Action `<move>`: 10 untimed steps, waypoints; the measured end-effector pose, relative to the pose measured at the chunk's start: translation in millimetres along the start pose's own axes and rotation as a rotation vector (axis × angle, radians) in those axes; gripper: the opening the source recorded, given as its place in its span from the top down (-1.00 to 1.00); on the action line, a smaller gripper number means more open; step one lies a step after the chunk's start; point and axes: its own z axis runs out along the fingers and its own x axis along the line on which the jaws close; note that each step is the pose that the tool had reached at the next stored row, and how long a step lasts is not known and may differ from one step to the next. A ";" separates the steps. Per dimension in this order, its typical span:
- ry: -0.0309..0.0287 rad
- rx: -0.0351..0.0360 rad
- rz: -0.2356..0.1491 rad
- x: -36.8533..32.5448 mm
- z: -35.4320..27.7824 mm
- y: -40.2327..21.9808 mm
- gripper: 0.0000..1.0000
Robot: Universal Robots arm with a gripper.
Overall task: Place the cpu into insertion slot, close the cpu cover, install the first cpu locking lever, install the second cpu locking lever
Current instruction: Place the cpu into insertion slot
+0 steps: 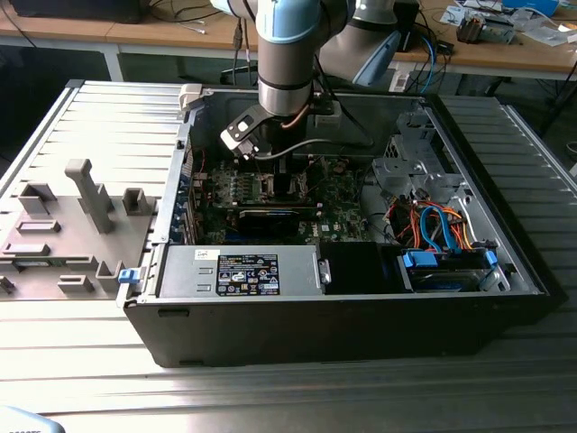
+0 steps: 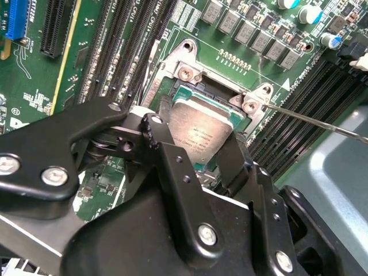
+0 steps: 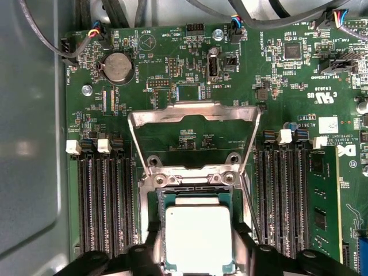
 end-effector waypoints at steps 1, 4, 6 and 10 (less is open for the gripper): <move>-0.0004 0.0002 0.000 0.0 0.0 0.0 -0.24; -0.0005 0.0003 0.000 -0.1 0.0 -0.1 -0.24; -0.0004 0.0003 0.000 -0.1 0.1 -0.1 -0.24; 0.0006 0.0000 0.000 0.1 -2.6 0.1 -0.24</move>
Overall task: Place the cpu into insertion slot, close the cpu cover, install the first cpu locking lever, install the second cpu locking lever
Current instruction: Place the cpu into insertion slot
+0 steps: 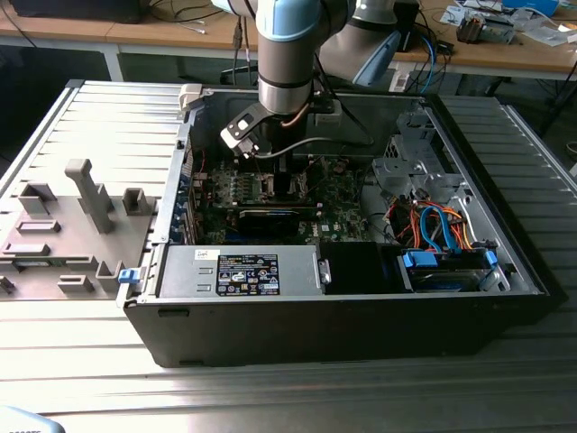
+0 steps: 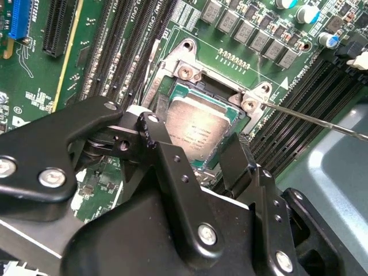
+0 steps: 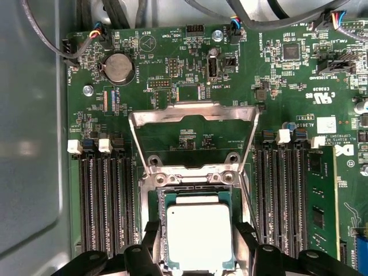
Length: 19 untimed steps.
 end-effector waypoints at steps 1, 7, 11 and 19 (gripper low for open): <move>0.0000 0.0001 0.000 0.0 0.0 0.0 -0.24; -0.0003 0.0002 0.000 -0.1 -0.2 0.0 -0.24; -0.0002 0.0003 0.000 -0.1 -0.2 0.0 -0.07; -0.0002 0.0003 0.000 -0.1 -0.2 0.0 -0.07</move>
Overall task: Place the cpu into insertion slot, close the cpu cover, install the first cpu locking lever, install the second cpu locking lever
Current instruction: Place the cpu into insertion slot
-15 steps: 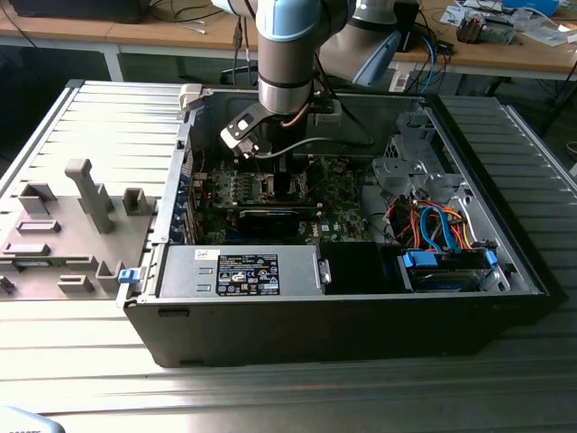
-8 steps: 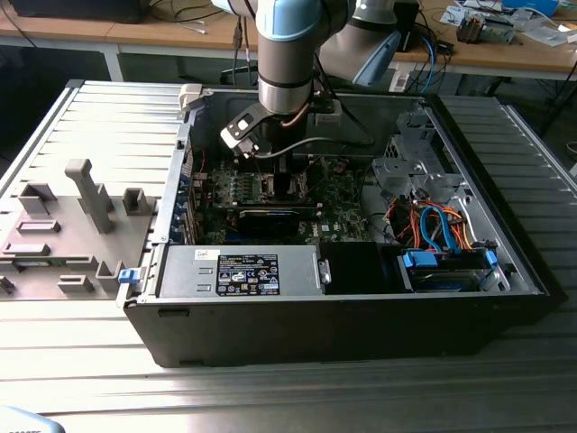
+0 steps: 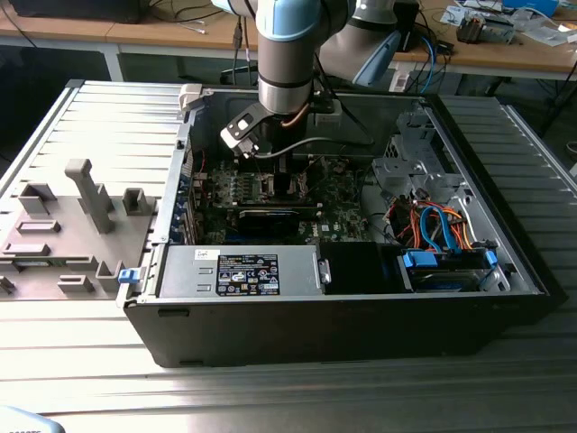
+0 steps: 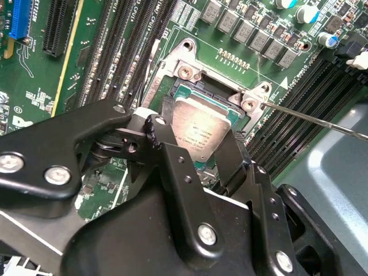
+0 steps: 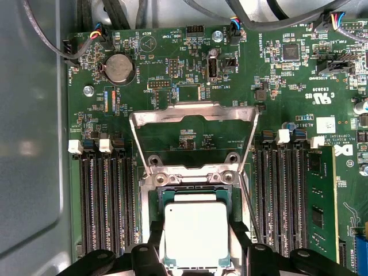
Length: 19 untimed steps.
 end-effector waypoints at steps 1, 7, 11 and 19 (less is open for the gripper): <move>-0.0001 -0.0001 0.000 0.0 0.0 0.0 -0.07; -0.0005 0.0002 0.000 -0.1 -1.1 0.0 -0.22; -0.0004 0.0000 0.000 0.3 -9.1 0.3 -0.22; -0.0029 0.0000 0.000 3.4 -15.5 0.2 0.19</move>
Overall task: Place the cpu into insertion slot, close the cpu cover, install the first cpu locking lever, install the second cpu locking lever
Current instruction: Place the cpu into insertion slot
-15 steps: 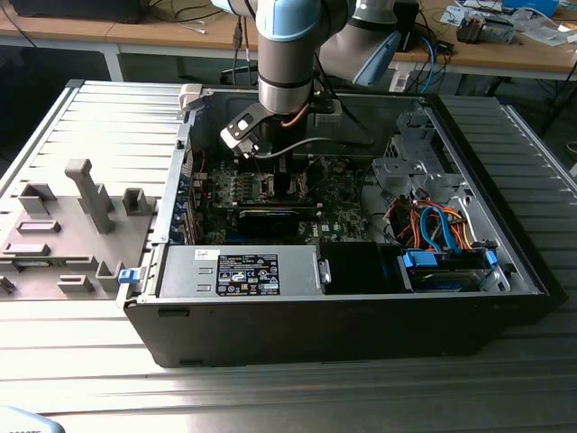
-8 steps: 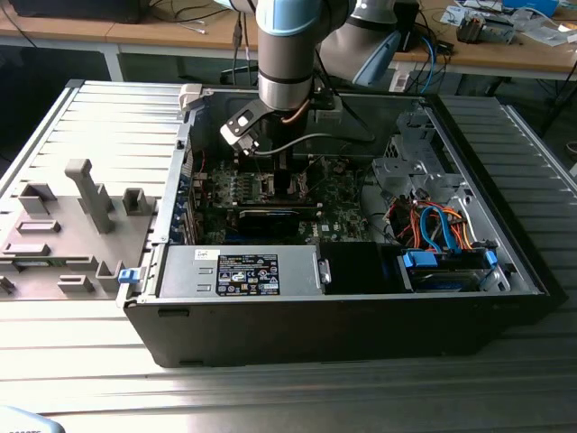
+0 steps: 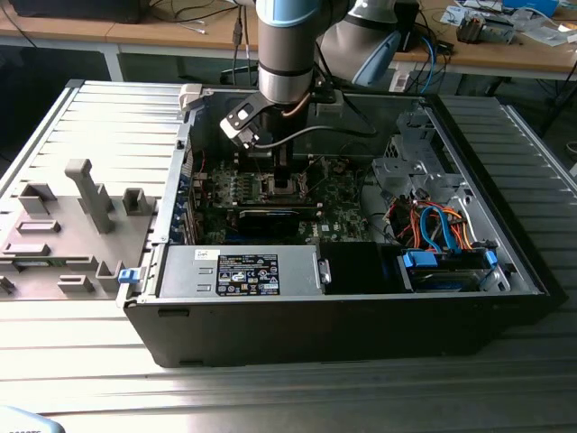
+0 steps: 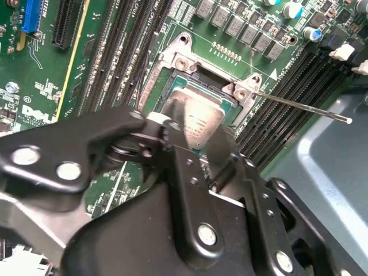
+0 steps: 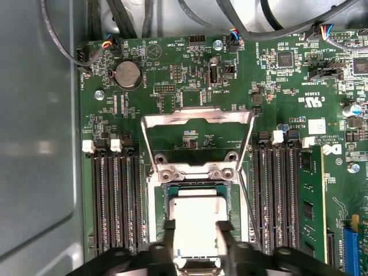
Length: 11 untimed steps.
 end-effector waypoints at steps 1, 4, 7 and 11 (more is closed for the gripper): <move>-0.0001 0.0000 0.000 0.1 -0.2 0.0 0.31; 0.0001 -0.0001 0.000 0.8 -0.5 0.1 0.55; 0.0001 -0.0001 0.000 1.0 -0.5 0.1 0.79; 0.0000 -0.0001 0.000 1.1 -0.5 0.0 0.79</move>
